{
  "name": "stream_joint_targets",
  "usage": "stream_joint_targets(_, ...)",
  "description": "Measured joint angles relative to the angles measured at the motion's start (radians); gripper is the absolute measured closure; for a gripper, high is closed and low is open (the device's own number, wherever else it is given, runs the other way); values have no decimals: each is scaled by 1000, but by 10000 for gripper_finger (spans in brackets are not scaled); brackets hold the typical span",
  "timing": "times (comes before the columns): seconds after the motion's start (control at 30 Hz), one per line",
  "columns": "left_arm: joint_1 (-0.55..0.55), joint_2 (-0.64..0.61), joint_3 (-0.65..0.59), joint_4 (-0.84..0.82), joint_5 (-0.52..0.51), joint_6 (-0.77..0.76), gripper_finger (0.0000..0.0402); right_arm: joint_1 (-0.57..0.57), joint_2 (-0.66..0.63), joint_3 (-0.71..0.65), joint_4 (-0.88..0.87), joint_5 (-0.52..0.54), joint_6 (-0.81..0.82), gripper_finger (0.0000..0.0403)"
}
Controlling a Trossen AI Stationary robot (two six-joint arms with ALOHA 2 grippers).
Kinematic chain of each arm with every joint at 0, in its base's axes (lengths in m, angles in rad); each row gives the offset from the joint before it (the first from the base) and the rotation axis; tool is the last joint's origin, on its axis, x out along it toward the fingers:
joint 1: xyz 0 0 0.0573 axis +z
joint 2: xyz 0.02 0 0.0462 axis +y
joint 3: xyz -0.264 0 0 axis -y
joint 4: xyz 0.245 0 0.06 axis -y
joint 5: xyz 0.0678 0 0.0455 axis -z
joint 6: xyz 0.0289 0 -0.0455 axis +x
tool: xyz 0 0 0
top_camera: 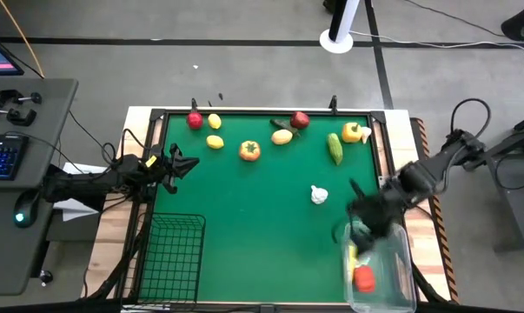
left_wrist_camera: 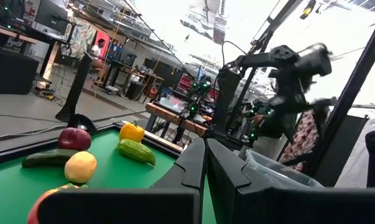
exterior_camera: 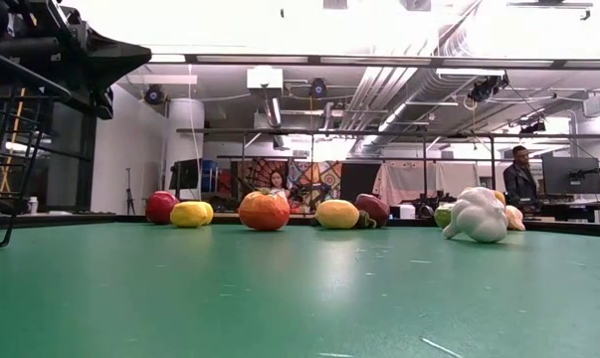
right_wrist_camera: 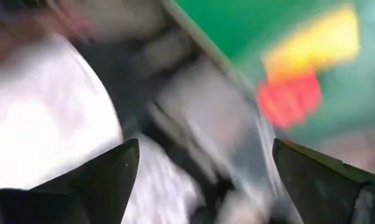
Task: Sort produce into baskets
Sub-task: Put the white garlic into the transparent bin
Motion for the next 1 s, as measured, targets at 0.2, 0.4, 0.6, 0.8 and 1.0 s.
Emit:
stream_joint_targets(0.2, 0, 0, 0, 0, 0, 0, 398, -188, 9, 1, -57, 502, -197, 49)
stream_joint_targets(0.4, 0, 0, 0, 0, 0, 0, 398, -261, 70, 0, -65, 747, -313, 49)
stream_joint_targets(0.6, 0, 0, 0, 0, 0, 0, 398, -294, 180, 0, -140, 620, -433, 49)
stream_joint_targets(0.8, 0, 0, 0, 0, 0, 0, 398, -401, 367, -1, -285, 517, -526, 49)
stream_joint_targets(1.0, 0, 0, 0, 0, 0, 0, 398, -504, 524, -1, -270, 363, -644, 49)
